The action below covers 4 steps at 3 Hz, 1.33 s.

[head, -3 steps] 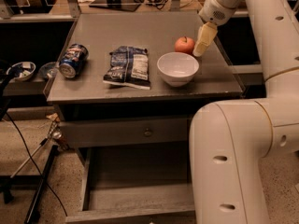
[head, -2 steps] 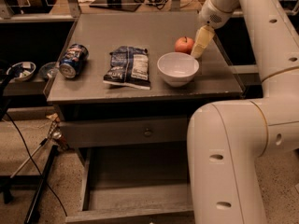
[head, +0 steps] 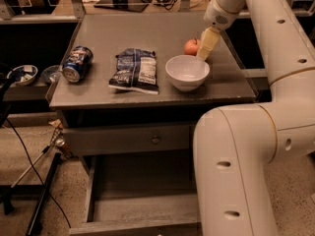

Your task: Place apple into middle drawer

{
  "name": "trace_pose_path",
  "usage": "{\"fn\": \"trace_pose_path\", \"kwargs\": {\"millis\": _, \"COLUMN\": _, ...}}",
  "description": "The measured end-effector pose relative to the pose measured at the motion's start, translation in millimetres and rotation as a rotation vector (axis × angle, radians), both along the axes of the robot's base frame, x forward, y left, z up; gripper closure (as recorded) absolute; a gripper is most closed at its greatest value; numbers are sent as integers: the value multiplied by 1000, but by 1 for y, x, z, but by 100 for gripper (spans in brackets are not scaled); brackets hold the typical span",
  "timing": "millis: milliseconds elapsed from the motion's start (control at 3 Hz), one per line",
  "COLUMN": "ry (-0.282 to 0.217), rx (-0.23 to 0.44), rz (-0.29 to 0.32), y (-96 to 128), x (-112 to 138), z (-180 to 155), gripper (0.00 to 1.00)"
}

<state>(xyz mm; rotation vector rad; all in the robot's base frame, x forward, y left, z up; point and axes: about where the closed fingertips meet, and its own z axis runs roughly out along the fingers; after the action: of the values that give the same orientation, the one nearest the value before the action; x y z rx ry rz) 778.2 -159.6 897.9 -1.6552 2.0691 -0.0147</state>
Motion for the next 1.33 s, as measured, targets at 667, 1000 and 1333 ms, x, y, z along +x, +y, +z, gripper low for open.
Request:
{"fn": "trace_pose_path", "kwargs": {"millis": 667, "ry": -16, "rx": 38, "rz": -2, "y": -1, "x": -2, "z": 9, "gripper": 0}}
{"fn": "trace_pose_path", "kwargs": {"millis": 1000, "ry": -75, "rx": 74, "rz": -34, "y": -15, "x": -16, "z": 52, "gripper": 0}}
{"fn": "trace_pose_path", "kwargs": {"millis": 1333, "ry": -75, "rx": 73, "rz": -34, "y": -15, "x": -16, "z": 52, "gripper": 0}}
